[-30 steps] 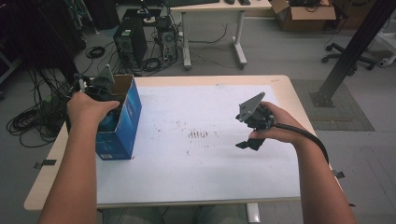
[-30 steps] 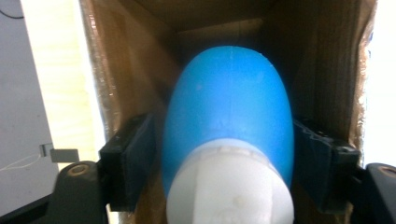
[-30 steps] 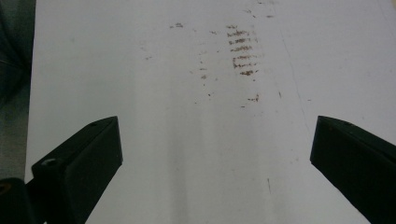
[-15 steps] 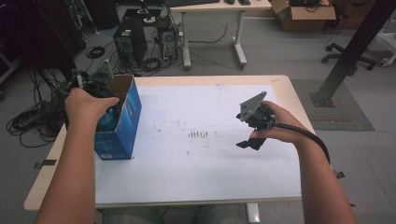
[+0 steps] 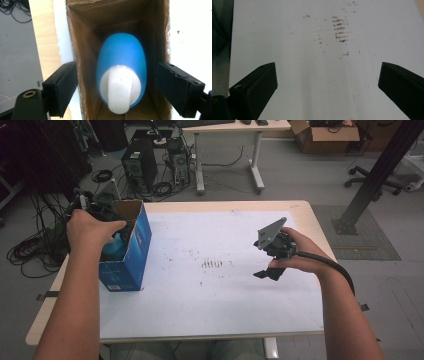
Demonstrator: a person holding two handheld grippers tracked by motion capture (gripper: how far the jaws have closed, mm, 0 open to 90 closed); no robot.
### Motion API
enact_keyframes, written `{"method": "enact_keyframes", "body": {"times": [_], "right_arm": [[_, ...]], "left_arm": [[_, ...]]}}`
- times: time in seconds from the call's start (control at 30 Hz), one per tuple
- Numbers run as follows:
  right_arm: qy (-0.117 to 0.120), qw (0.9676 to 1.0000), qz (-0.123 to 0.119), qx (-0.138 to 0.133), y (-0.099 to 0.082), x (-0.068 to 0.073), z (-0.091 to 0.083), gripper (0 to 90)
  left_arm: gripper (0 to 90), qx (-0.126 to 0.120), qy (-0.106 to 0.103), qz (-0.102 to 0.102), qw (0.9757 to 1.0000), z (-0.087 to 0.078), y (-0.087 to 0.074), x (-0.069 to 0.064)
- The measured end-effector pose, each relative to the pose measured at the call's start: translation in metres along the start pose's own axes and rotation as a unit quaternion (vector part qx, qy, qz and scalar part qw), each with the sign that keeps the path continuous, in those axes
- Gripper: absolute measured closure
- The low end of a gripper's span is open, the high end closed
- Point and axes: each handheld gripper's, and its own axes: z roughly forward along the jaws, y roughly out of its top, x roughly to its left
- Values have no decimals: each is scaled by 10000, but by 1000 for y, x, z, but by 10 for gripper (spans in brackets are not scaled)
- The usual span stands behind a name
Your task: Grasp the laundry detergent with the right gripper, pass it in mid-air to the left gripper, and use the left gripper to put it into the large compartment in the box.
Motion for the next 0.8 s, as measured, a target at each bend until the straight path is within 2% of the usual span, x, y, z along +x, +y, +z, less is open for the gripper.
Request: {"method": "enact_keyframes", "body": {"times": [0.37,0.53,0.6,0.7,0.8], "right_arm": [[-37,10000,24,21,-2,2,-4,22],[-49,10000,42,46,-2,3,-7,22],[-60,10000,49,54,-3,3,-7,22],[-68,9999,44,71,-3,3,-7,22],[-93,9999,40,80,-4,3,-7,22]], "left_arm": [[111,-187,-119,237,9995,-16,4,-7],[75,-170,-152,334,9992,-24,8,-11],[62,-182,-195,427,9987,-28,9,-14],[47,-179,-395,613,9972,-33,11,-19],[47,-173,-409,705,9965,-38,12,-23]]}}
